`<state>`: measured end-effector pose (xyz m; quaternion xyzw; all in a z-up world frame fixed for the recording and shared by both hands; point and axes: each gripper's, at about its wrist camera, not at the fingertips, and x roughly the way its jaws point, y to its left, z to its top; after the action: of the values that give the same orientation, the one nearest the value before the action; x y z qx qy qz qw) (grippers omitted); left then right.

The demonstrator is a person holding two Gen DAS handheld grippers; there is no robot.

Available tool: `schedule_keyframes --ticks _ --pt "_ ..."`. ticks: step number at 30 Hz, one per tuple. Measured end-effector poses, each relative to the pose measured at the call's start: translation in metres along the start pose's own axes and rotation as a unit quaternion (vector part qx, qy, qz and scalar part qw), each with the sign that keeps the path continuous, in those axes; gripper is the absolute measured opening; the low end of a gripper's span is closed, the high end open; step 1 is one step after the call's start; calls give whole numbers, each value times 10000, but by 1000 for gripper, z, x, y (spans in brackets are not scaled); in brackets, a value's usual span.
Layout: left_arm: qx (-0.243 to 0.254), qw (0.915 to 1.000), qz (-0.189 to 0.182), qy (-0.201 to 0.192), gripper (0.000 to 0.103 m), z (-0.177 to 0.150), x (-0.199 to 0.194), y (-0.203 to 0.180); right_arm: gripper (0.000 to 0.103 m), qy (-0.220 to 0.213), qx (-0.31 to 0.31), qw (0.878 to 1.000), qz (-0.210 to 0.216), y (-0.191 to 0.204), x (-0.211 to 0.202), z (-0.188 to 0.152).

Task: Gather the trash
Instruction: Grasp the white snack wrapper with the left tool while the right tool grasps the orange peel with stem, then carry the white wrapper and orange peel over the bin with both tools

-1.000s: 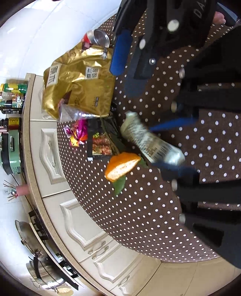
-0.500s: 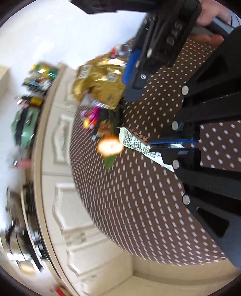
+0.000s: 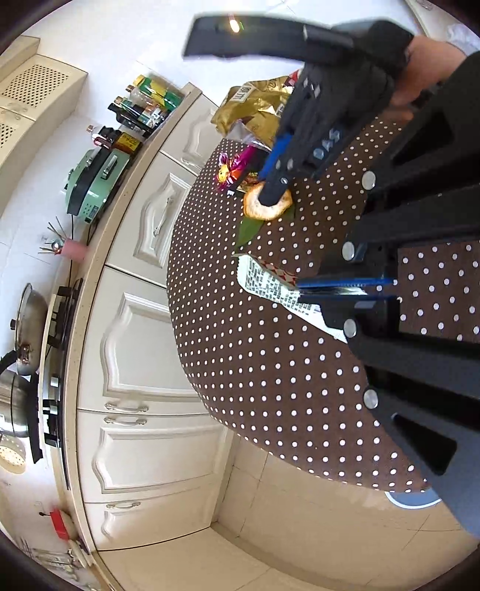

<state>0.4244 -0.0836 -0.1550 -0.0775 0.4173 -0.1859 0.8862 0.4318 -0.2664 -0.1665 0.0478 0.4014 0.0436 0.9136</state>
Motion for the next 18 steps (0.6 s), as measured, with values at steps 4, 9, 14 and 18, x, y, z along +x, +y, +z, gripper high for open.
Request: schedule_keyframes --ticks 4,9,14,18 --pt "-157 9997 -84 -145 3 -2 -14 9 14 -293 -115 9995 -78 3 -13 -5" --pt "-408 9982 -224 -375 3 -5 -44 29 13 -910 -98 9957 159 17 -55 -3" --pt "-517 9969 -306 -514 3 -13 -73 47 13 -1136 -304 9912 612 57 -84 -8" --pt "-665 9955 -316 -603 3 -27 -96 64 13 -1133 -463 9886 872 89 -94 -18"
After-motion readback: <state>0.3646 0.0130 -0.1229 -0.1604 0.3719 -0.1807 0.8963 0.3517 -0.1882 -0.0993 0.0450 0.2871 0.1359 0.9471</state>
